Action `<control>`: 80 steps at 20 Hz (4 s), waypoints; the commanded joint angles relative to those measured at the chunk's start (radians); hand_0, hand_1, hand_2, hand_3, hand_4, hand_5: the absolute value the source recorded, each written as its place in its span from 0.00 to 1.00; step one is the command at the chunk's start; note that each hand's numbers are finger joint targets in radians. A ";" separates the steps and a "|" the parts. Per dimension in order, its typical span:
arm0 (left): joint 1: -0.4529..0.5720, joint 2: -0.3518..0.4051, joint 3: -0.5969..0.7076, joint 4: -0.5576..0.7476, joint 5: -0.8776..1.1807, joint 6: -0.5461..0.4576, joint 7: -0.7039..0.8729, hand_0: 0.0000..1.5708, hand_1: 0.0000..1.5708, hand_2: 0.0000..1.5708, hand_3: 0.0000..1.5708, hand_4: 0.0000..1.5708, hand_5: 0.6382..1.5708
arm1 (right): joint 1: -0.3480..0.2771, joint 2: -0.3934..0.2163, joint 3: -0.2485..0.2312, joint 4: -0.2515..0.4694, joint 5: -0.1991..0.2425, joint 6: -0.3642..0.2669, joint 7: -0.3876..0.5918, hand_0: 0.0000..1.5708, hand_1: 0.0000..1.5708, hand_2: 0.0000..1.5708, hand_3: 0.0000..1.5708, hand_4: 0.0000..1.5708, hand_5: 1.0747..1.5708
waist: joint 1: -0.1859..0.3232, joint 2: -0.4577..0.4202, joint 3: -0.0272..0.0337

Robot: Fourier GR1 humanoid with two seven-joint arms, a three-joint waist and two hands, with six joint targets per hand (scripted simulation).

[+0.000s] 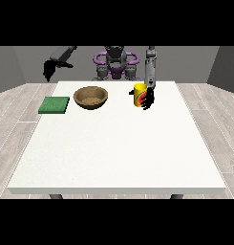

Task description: Pick the cup and pour the ball into the bowl, then pick the bowl and place it on the pad

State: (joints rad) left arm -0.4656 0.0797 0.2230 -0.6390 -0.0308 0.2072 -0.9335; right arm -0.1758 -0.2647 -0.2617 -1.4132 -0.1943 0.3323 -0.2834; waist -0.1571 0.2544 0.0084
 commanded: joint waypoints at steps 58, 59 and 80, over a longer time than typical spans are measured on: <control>-0.551 -0.061 -1.084 0.105 -1.634 -0.135 1.308 0.92 0.92 1.00 1.00 0.97 0.53 | -0.027 -0.132 -0.093 0.441 -0.017 0.131 -0.027 0.00 0.00 0.00 0.00 0.00 1.00 | 0.060 -0.337 -0.0080; -0.579 -0.044 -1.053 0.088 -1.623 -0.160 1.266 0.92 0.92 1.00 1.00 0.97 0.53 | -0.025 -0.144 -0.107 0.452 -0.034 0.146 -0.022 0.00 0.00 0.00 0.00 0.00 1.00 | 0.066 -0.349 -0.0080; -0.142 -0.079 -0.296 -0.398 -0.359 0.272 1.015 0.00 0.00 0.00 0.00 0.00 0.98 | -0.072 0.015 -0.049 0.358 -0.021 -0.009 0.050 0.00 0.00 0.00 0.00 0.19 1.00 | 0.143 -0.193 -0.0246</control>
State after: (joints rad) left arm -0.6861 0.0094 -0.1256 -0.9237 -0.6603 0.4851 0.2081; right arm -0.2138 -0.2997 -0.3343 -1.0389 -0.2340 0.3756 -0.2340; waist -0.0280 0.0241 -0.0201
